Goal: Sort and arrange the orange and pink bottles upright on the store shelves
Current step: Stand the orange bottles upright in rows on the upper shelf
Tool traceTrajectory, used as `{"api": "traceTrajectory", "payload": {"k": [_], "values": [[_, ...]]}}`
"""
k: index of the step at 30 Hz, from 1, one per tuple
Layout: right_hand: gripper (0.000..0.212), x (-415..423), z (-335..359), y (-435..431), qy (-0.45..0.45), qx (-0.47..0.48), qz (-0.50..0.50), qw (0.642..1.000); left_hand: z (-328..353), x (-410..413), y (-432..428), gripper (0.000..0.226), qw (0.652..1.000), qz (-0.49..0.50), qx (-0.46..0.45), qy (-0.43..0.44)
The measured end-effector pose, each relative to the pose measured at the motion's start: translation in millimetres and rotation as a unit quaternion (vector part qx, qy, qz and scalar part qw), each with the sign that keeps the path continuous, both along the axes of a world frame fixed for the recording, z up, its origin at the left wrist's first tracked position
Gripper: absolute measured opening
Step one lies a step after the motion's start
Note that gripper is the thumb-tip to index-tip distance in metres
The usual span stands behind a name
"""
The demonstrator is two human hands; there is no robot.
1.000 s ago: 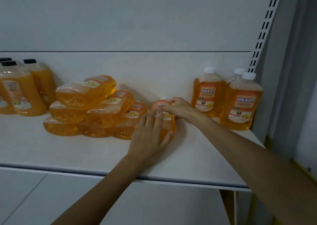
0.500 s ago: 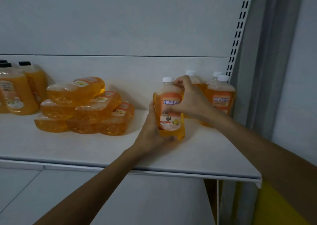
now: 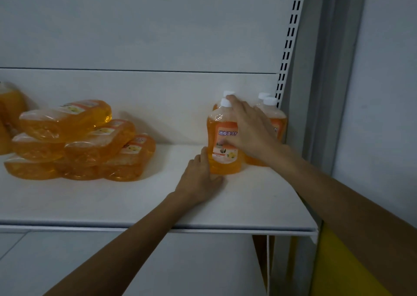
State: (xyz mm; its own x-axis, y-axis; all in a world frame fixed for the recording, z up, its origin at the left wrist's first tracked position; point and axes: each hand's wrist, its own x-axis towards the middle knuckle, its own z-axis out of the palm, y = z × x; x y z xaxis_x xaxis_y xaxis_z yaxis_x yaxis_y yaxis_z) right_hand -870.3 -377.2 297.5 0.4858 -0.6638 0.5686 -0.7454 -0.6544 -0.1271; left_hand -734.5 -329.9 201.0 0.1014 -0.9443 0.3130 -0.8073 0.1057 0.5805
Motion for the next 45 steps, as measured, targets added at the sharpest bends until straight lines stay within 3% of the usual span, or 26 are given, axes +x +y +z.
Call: {"api": "traceTrajectory", "payload": {"k": [5,10,14,20,27,30,35,37,40,42,45], "values": [[0.098,8,3,-10,0.054,-0.022,-0.052,0.997,4,-3,6,0.063,0.997,0.014,0.034,-0.071],[0.100,16,7,-20,0.066,-0.019,-0.082,0.994,10,-8,11,0.044,0.983,0.013,0.075,-0.165],[0.098,17,6,-22,0.058,-0.014,-0.083,0.995,14,-9,12,0.042,0.979,0.006,0.076,-0.187],[0.095,12,10,-18,0.067,-0.029,-0.073,0.995,27,-4,29,0.043,0.990,-0.014,0.012,-0.142],[0.059,56,33,0,-0.047,-0.142,0.034,0.988,93,47,56,0.040,0.975,0.029,-0.115,-0.188],[0.055,98,35,6,-0.077,-0.095,0.072,0.990,116,84,74,0.037,0.963,0.080,-0.158,-0.205],[0.050,174,29,14,-0.125,0.071,0.137,0.980,130,176,105,0.039,0.946,0.182,-0.188,-0.190],[0.054,204,31,20,-0.128,0.146,0.152,0.969,129,211,113,0.058,0.950,0.225,-0.131,-0.171],[0.071,243,34,23,-0.090,0.250,0.136,0.955,127,243,118,0.094,0.972,0.229,-0.001,-0.045],[0.077,264,34,23,-0.070,0.290,0.128,0.946,127,252,116,0.097,0.980,0.196,0.029,0.019],[0.072,283,28,21,-0.077,0.308,0.134,0.939,128,258,112,0.092,0.989,0.140,0.040,-0.002]]}}
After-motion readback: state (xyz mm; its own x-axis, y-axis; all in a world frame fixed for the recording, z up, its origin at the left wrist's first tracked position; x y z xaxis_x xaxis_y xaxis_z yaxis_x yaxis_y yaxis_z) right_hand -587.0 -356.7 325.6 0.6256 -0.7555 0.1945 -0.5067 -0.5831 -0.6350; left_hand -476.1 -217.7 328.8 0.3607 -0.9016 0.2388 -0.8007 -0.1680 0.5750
